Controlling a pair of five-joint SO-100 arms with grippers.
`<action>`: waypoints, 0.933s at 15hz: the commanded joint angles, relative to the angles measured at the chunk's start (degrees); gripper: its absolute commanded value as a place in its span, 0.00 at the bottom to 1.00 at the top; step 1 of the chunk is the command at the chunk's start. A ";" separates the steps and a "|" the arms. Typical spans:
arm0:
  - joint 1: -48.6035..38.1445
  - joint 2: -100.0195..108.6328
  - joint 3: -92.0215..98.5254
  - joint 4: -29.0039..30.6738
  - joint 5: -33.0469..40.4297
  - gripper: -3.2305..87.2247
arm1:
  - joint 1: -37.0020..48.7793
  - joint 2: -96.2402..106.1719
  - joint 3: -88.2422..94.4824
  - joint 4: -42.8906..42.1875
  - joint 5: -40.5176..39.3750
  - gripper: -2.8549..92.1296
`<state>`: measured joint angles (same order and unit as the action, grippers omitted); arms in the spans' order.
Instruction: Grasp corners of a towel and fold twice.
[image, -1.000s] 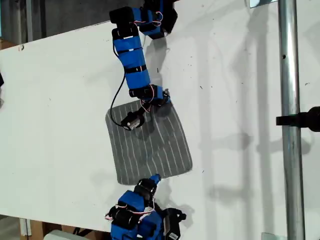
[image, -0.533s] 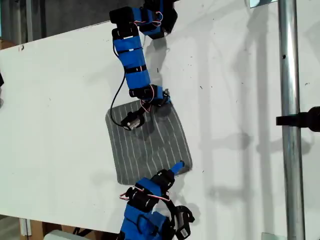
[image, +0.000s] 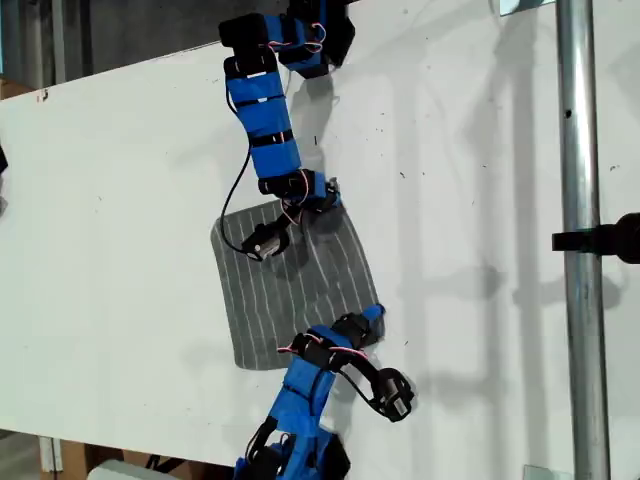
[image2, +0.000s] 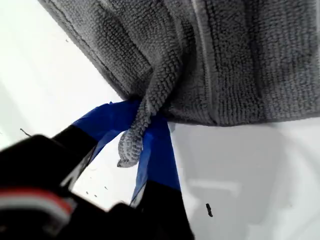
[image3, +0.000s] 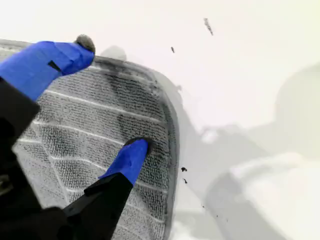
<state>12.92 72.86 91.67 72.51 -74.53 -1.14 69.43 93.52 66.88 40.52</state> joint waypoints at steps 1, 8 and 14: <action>0.00 0.70 0.00 -0.18 -3.34 0.10 | -0.79 -0.09 -0.62 -0.70 0.18 0.03; 0.00 17.05 -12.92 23.64 -7.91 0.00 | -0.70 -0.09 -0.53 -0.79 0.09 0.03; 1.14 23.91 -17.31 22.15 -5.10 0.43 | -0.62 -0.09 -0.53 -0.79 0.00 0.03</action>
<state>13.18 93.16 75.59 95.54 -80.24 -1.49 69.43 93.52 66.88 40.52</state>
